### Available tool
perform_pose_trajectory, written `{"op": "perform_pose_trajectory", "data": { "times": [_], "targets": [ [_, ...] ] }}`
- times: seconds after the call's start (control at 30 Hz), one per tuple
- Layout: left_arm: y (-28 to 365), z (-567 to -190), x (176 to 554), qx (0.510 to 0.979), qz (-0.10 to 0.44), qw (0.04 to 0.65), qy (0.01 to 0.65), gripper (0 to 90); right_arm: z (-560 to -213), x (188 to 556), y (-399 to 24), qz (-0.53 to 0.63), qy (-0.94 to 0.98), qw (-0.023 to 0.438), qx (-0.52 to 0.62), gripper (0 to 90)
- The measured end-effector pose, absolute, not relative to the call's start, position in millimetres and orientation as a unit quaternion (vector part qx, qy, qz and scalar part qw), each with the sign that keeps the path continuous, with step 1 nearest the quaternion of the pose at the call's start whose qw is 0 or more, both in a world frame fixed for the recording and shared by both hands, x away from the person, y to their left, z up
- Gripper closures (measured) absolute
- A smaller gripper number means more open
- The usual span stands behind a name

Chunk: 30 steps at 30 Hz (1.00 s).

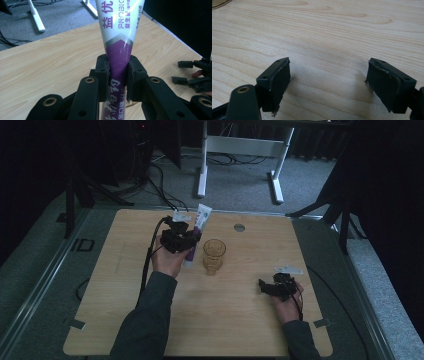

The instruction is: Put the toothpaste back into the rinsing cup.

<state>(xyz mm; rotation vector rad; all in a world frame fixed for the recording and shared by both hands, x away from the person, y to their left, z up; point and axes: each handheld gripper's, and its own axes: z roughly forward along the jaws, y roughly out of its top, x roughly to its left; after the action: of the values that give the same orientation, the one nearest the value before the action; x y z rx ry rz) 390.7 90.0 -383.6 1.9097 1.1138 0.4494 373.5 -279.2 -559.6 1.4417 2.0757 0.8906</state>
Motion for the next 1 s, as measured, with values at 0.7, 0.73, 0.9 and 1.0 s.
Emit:
{"op": "perform_pose_trajectory", "data": {
  "times": [0.7, 0.73, 0.9, 1.0],
  "targets": [
    [77.8, -382.7, 397.9, 0.748, 0.178, 0.469, 0.434, 74.4, -559.6, 373.5, -279.1, 0.324, 0.754, 0.229, 0.524, 18.9],
    [77.7, -382.5, 398.0, 0.747, 0.178, 0.471, 0.434, 74.4, -559.6, 373.5, -279.1, 0.324, 0.754, 0.229, 0.524, 18.9],
    [75.6, -380.2, 398.4, 0.748, 0.186, 0.475, 0.424, 74.4, -559.7, 373.5, -279.2, 0.324, 0.754, 0.229, 0.524, 18.9],
    [72.7, -379.2, 398.8, 0.744, 0.192, 0.485, 0.418, 74.4, -559.7, 373.5, -279.2, 0.324, 0.754, 0.229, 0.524, 18.9]
  ]
}}
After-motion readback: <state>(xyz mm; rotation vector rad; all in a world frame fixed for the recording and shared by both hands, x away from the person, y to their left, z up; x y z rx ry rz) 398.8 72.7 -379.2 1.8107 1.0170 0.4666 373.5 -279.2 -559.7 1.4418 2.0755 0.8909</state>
